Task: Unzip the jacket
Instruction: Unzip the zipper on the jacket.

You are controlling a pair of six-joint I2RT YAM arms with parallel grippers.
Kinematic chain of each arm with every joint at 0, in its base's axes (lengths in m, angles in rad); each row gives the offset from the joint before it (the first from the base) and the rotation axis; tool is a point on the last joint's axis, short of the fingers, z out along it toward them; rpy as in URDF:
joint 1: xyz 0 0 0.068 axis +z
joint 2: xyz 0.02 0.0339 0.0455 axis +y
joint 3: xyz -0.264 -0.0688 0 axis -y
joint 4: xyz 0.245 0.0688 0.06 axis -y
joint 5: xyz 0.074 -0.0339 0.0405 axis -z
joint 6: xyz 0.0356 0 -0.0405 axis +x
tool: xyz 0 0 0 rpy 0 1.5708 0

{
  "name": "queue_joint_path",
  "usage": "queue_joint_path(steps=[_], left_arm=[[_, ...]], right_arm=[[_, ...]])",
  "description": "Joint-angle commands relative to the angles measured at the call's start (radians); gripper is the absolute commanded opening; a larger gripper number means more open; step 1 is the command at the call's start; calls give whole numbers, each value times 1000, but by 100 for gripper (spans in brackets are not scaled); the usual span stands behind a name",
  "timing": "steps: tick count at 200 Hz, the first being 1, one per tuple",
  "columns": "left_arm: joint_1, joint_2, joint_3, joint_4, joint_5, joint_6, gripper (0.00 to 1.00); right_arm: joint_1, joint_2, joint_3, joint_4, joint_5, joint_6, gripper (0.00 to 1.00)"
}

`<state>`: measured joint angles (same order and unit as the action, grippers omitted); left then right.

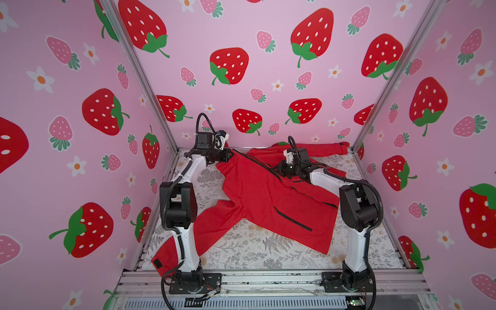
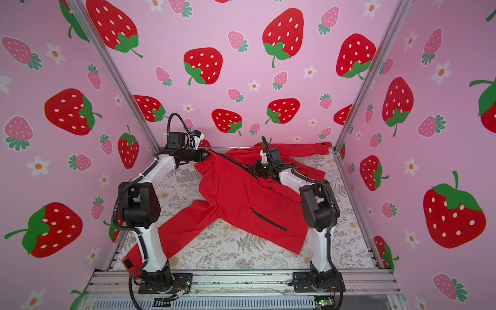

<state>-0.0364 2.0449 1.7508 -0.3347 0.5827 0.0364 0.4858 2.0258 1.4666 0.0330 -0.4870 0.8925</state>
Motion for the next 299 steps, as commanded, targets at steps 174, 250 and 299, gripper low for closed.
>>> queue_joint_path(steps=[174,250,299], left_arm=[[40,20,112,-13,-96,20,0],[43,11,81,65,-141,-34,0],[43,12,84,82,-165,-54,0]], right_arm=[[-29,-99,-25,-250,143,-94,0],[-29,-124,-11,-336,183,-127,0],[-30,-147,-12,-386,210,-141,0]])
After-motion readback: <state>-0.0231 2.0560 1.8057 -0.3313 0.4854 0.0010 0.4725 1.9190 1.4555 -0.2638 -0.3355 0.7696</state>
